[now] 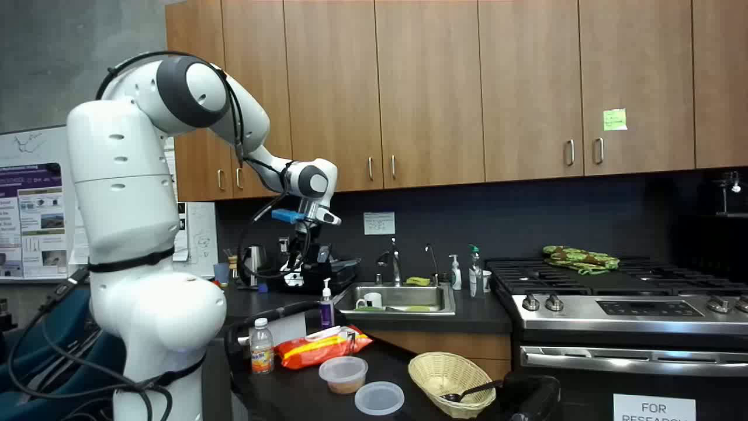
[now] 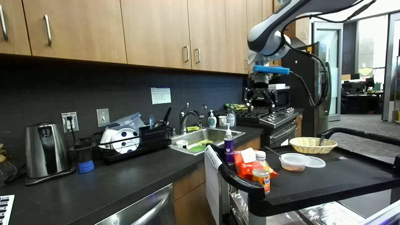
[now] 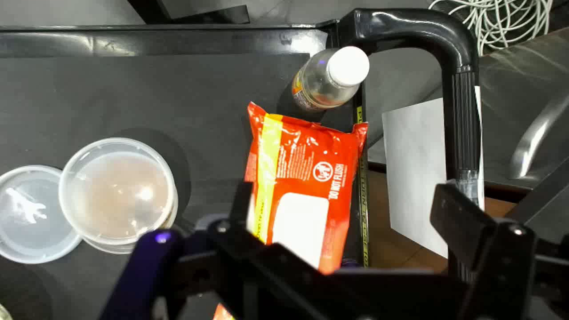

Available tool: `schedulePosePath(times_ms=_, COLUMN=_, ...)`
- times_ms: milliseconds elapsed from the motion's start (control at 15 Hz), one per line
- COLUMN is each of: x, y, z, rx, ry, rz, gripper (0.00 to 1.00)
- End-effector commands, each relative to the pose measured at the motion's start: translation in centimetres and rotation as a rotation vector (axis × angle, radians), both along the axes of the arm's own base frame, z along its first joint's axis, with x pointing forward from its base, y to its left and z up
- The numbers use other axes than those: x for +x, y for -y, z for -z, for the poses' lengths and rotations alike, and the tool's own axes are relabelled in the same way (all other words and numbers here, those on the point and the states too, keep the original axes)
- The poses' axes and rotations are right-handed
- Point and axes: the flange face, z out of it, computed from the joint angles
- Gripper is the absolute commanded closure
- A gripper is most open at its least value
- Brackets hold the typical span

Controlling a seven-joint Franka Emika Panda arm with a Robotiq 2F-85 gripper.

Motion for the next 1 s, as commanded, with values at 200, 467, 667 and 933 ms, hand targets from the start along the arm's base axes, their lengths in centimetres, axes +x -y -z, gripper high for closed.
schedulePosePath(times_ms=200, x=0.0, y=0.0, z=0.0, rx=0.0, ry=0.0, rz=0.0, gripper=0.0)
schedulePosePath(times_ms=467, x=0.4, y=0.8, z=0.1, rx=0.01, ry=0.012, rz=0.006, gripper=0.0)
schedulePosePath(times_ms=667, x=1.2, y=2.9, z=0.2, rx=0.029, ry=0.051, rz=0.032, gripper=0.0)
schedulePosePath(times_ms=933, x=1.8, y=6.7, z=0.8, rx=0.035, ry=0.081, rz=0.102, gripper=0.0)
